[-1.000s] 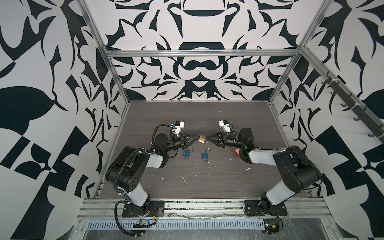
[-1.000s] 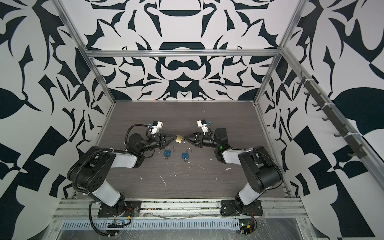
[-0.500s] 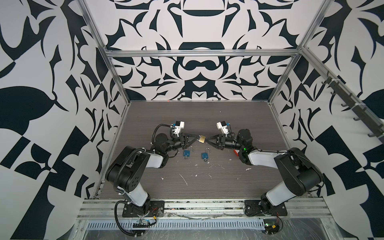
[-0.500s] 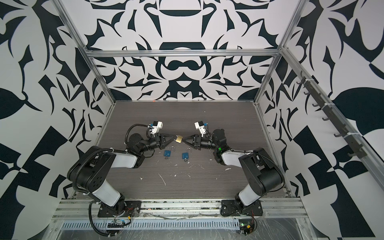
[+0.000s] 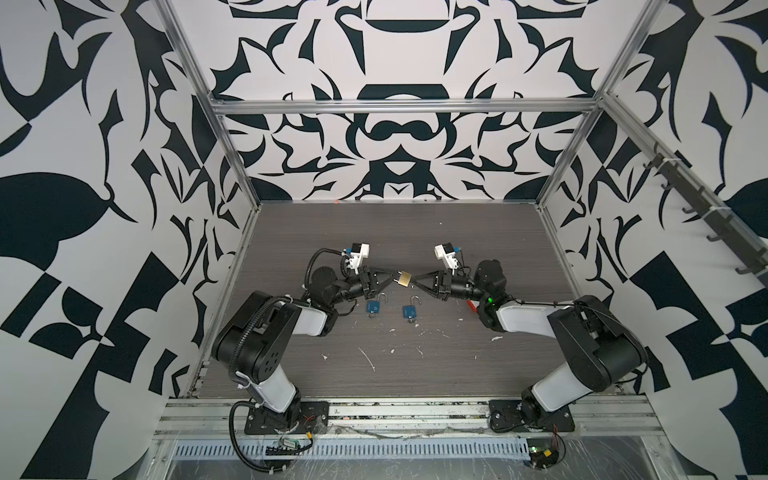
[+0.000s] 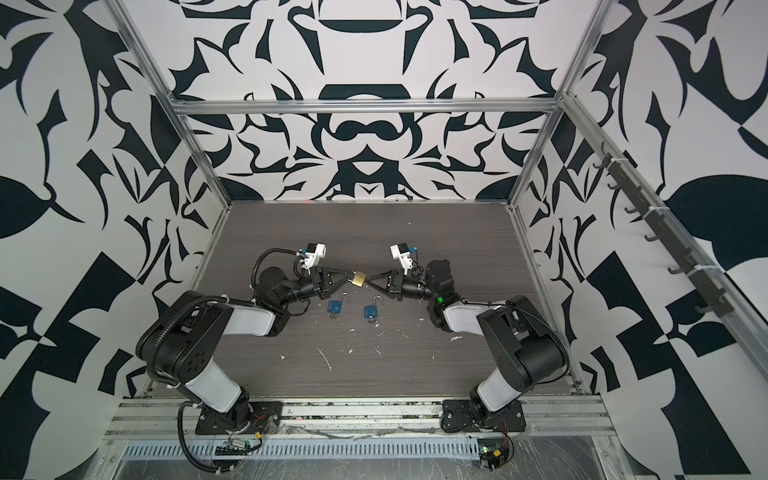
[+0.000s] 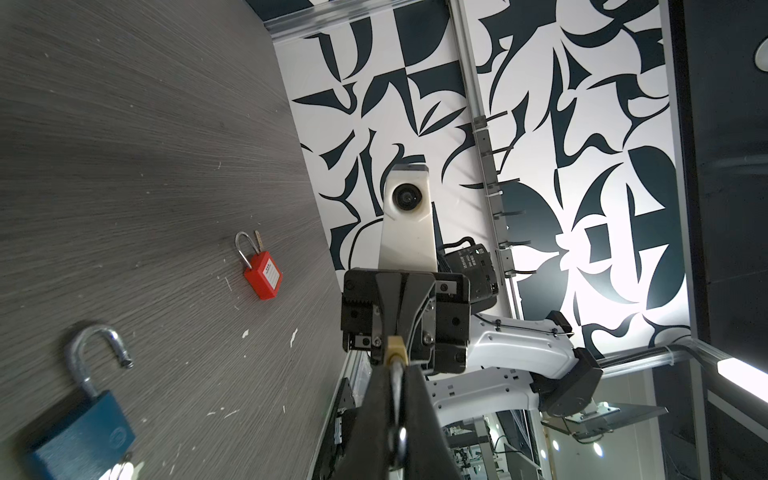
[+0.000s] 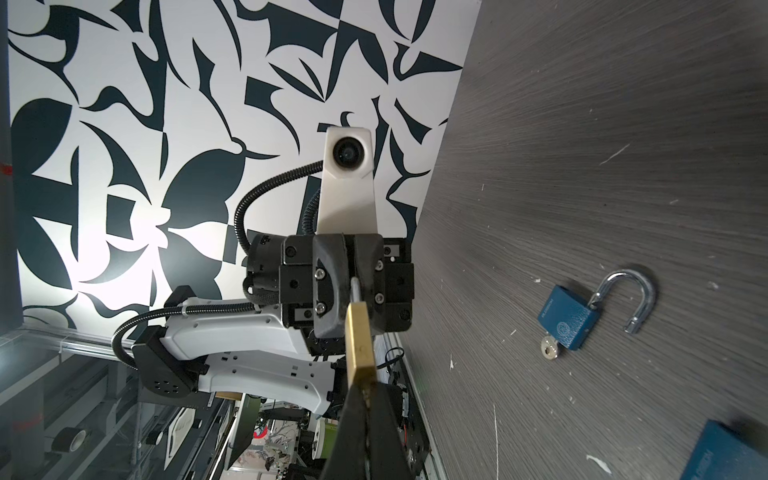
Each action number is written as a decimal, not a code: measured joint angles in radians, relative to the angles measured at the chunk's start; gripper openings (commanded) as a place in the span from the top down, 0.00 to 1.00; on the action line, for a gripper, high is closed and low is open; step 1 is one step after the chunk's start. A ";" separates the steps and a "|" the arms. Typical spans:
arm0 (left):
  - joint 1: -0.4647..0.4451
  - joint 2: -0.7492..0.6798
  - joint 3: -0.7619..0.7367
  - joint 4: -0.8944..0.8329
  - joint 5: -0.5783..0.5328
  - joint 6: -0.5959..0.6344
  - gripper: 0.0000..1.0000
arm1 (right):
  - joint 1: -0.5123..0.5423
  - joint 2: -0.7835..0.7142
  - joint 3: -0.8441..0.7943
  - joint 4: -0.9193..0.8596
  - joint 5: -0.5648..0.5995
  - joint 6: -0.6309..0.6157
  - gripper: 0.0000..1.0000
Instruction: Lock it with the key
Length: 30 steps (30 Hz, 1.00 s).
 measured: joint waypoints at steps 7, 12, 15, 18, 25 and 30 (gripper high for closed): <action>-0.006 0.024 0.002 0.006 0.002 -0.011 1.00 | -0.006 0.001 -0.027 0.021 0.004 0.002 1.00; -0.008 0.046 0.014 0.009 0.007 -0.031 1.00 | -0.017 0.000 -0.037 0.019 0.005 -0.015 1.00; -0.009 0.051 0.014 0.009 0.008 -0.037 1.00 | -0.019 0.000 -0.043 0.019 0.007 -0.028 1.00; -0.009 0.051 0.014 0.009 0.008 -0.039 1.00 | -0.022 -0.002 -0.048 0.021 0.008 -0.033 1.00; 0.004 0.053 0.010 0.009 -0.018 -0.038 1.00 | -0.032 -0.009 -0.071 0.027 0.008 -0.047 1.00; 0.044 0.060 -0.002 0.005 -0.124 -0.038 1.00 | -0.046 -0.026 -0.108 0.012 -0.023 -0.058 1.00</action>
